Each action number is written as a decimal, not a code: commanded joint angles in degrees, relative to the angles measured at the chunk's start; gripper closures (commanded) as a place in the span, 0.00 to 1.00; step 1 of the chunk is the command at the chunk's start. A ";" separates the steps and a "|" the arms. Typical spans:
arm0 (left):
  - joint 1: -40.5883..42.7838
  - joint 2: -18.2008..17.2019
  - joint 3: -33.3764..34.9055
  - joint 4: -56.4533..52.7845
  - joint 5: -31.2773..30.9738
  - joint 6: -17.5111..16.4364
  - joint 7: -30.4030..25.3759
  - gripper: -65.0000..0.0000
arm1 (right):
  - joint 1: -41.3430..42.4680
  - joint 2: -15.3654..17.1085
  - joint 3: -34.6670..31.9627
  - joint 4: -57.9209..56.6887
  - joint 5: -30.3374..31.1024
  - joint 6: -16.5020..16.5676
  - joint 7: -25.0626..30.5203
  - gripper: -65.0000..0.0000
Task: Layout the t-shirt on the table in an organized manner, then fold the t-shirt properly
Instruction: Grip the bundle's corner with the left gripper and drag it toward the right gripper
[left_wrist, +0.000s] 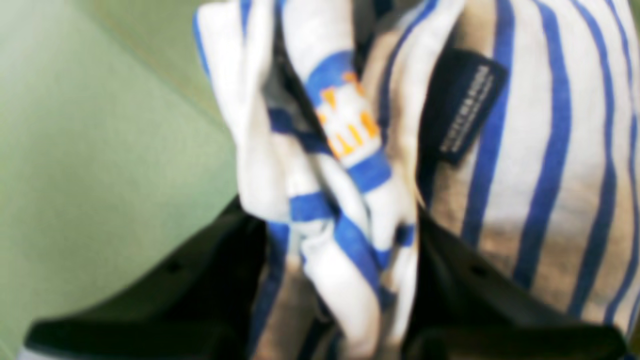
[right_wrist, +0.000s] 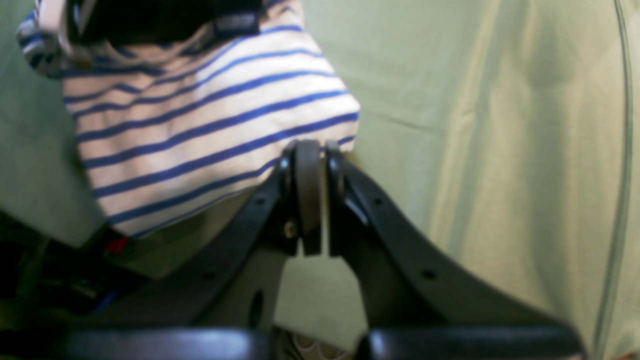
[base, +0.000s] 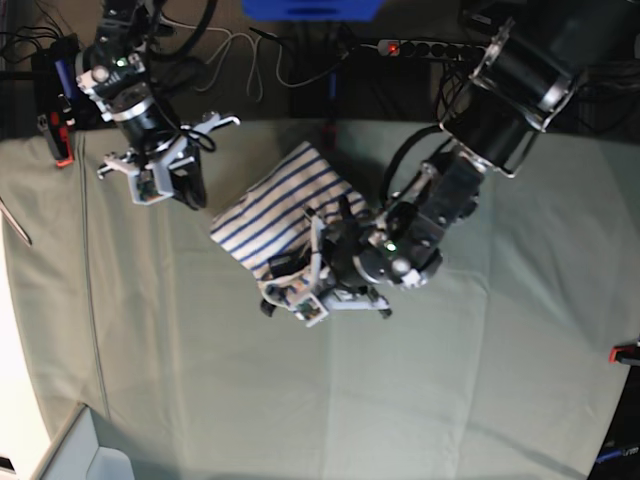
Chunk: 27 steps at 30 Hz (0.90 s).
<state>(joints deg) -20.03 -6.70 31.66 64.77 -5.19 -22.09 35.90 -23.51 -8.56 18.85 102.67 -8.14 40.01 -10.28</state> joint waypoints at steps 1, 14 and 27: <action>-1.73 0.85 0.21 -0.11 0.49 0.06 -1.92 0.99 | -0.01 0.07 0.01 1.20 1.24 -0.01 1.62 1.00; -5.07 4.11 1.00 -4.86 4.71 -0.02 -5.09 0.99 | 0.43 0.07 -0.08 1.20 1.24 -0.01 1.62 1.00; -9.46 6.83 10.41 -5.56 4.80 -0.02 -5.09 0.99 | 0.61 0.43 1.24 1.20 1.24 -0.01 1.89 1.00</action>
<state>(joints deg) -27.75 -0.58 42.17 58.26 -0.01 -22.28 32.32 -23.16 -8.34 19.79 102.67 -8.10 40.01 -9.93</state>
